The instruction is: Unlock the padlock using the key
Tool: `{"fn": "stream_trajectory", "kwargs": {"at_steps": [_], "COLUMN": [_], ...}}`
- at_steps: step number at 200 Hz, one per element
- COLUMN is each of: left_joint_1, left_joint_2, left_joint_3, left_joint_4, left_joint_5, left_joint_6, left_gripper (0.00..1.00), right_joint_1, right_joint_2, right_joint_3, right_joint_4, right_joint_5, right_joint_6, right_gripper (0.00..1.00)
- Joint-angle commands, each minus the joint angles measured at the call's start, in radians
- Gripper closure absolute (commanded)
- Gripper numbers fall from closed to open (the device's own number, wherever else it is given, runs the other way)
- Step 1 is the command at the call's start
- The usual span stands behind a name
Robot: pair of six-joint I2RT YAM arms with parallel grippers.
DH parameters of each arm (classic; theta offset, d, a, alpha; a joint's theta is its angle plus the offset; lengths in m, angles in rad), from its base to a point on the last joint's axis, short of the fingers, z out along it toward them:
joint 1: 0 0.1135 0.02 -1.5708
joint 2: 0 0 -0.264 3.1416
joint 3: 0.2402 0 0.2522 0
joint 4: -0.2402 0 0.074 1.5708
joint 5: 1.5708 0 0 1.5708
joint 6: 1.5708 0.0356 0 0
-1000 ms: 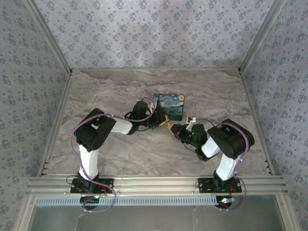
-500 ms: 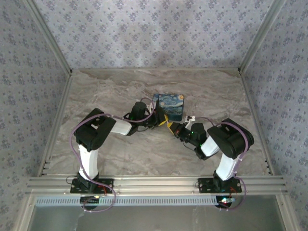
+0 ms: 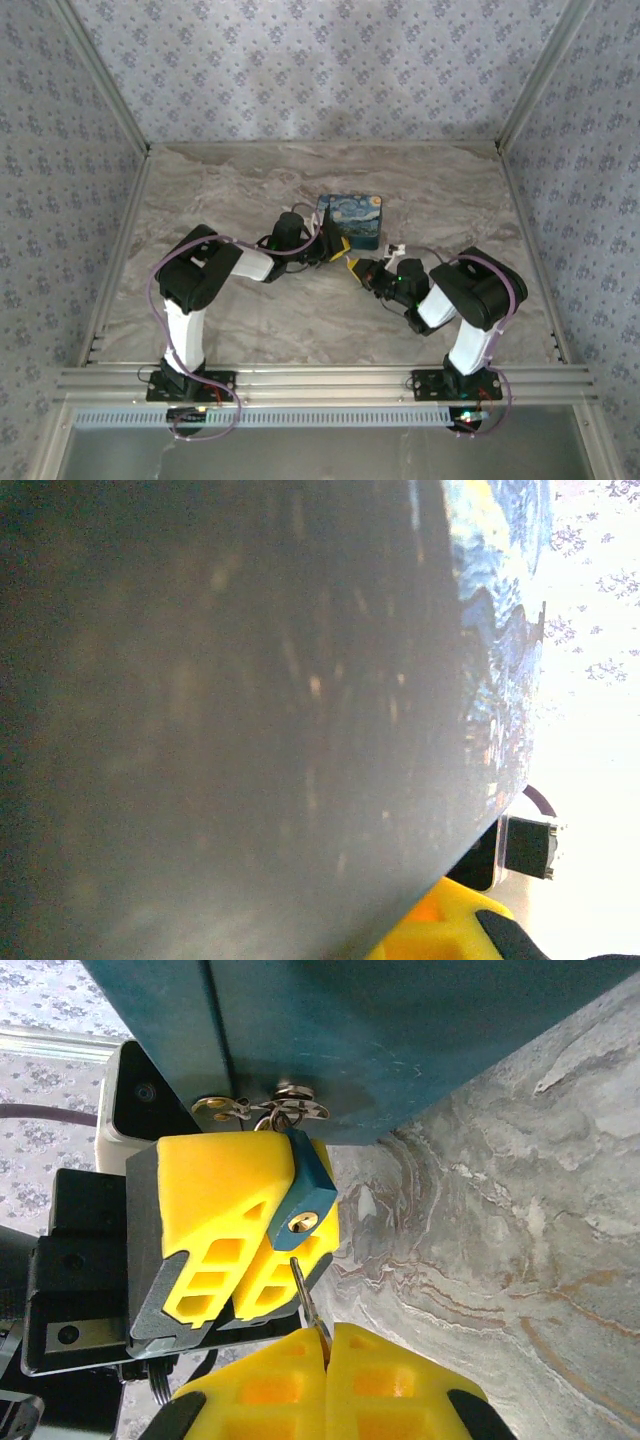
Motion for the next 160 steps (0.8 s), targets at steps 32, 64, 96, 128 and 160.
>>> {"fn": "stream_trajectory", "kwargs": {"at_steps": [32,64,96,128,160], "left_joint_1": [0.005,0.006,0.005,0.003,0.002], "left_joint_2": [0.025,0.025,0.029,0.034,0.04], "left_joint_3": [-0.022,-0.02,-0.021,-0.02,-0.025], "left_joint_4": [0.041,0.049,0.061,0.068,0.096], "left_joint_5": [0.027,0.027,0.024,0.027,0.033], "left_joint_6": [-0.048,-0.051,-0.06,-0.062,-0.077], "left_gripper": [0.92,0.92,0.92,0.92,0.93], "right_joint_1": [-0.019,-0.022,-0.021,-0.026,-0.048], "right_joint_2": [0.005,0.018,0.027,0.026,0.017], "right_joint_3": [0.028,0.039,0.034,0.036,0.055], "right_joint_4": [0.015,0.017,0.017,0.016,0.016], "right_joint_5": [0.005,-0.006,-0.005,-0.005,-0.017], "right_joint_6": [0.017,0.016,0.016,0.016,0.019], "right_gripper": [1.0,1.0,1.0,1.0,1.0]}}
